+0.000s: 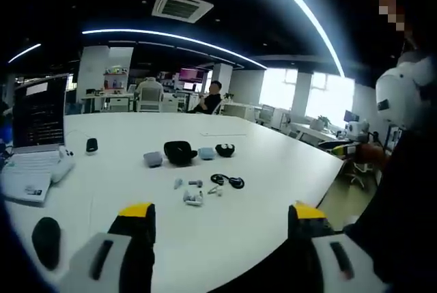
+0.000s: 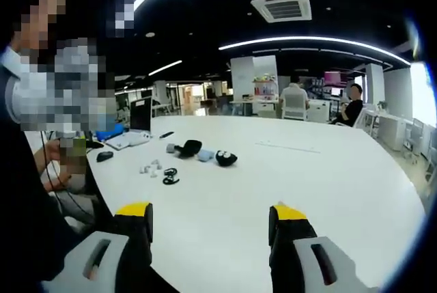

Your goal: Pick up the earbuds from the table and place the earbuds into the earbud case

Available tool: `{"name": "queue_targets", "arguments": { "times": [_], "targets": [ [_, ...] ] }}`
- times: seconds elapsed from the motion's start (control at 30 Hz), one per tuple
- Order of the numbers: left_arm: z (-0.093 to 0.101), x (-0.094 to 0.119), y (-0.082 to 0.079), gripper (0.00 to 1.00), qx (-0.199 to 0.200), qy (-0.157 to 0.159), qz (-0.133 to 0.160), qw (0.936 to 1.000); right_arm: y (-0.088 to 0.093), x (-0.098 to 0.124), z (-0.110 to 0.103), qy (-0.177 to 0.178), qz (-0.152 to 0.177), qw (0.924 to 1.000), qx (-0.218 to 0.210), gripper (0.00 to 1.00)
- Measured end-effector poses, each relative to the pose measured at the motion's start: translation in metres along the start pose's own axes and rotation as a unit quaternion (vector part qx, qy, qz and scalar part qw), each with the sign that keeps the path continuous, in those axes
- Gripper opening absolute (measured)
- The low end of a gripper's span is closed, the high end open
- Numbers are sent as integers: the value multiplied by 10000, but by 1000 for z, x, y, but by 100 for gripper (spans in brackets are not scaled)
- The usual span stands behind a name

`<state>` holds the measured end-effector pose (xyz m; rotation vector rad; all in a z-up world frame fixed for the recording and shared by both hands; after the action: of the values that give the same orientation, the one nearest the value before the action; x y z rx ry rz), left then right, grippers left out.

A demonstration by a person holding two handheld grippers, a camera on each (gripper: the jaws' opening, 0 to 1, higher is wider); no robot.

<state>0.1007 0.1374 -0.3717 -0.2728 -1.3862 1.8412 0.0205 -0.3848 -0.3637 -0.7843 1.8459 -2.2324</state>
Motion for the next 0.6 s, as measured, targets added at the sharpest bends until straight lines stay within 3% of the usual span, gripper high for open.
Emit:
{"name": "queue_targets", "arguments": {
  "times": [0.6],
  "targets": [
    [0,4,0,80,-63,-55,-331,9994,-6,-8,-9,-341,-366,9985,218,70]
  ]
}}
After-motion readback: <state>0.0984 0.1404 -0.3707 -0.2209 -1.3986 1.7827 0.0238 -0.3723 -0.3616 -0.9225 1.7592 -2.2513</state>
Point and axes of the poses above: the point that each gripper's makers call its tool centre point, and the gripper's own axes: x roughly backward along the fingers, z roughly to its right, y roughly out of its underside, the point moved 9 cm from there along x, roughly backward along the fingers, and after that the axes turned 13 degrees about x, right-handed, at the moved point
